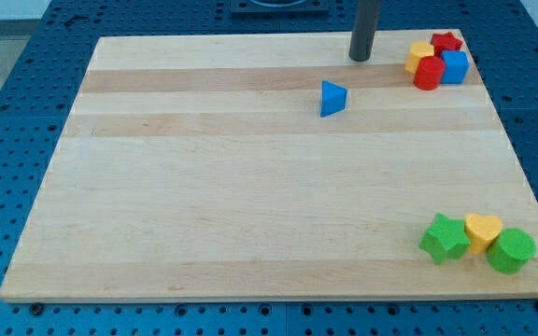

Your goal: Push the blue triangle down and left

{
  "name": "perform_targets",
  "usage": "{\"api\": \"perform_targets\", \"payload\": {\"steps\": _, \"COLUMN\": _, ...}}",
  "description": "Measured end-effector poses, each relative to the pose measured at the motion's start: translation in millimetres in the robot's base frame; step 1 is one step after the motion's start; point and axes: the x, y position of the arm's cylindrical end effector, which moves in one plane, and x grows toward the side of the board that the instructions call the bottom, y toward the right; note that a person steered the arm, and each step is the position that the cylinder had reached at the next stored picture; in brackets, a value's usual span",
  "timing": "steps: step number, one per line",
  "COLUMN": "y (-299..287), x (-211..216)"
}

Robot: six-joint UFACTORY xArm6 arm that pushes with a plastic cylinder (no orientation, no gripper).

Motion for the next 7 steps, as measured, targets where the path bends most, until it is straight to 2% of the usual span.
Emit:
{"api": "perform_targets", "payload": {"steps": 2, "y": -57, "x": 6}}
{"api": "perform_targets", "payload": {"steps": 3, "y": -57, "x": 6}}
{"api": "perform_targets", "payload": {"steps": 4, "y": -36, "x": 28}}
{"api": "perform_targets", "payload": {"steps": 6, "y": -32, "x": 95}}
{"api": "perform_targets", "payload": {"steps": 7, "y": -32, "x": 104}}
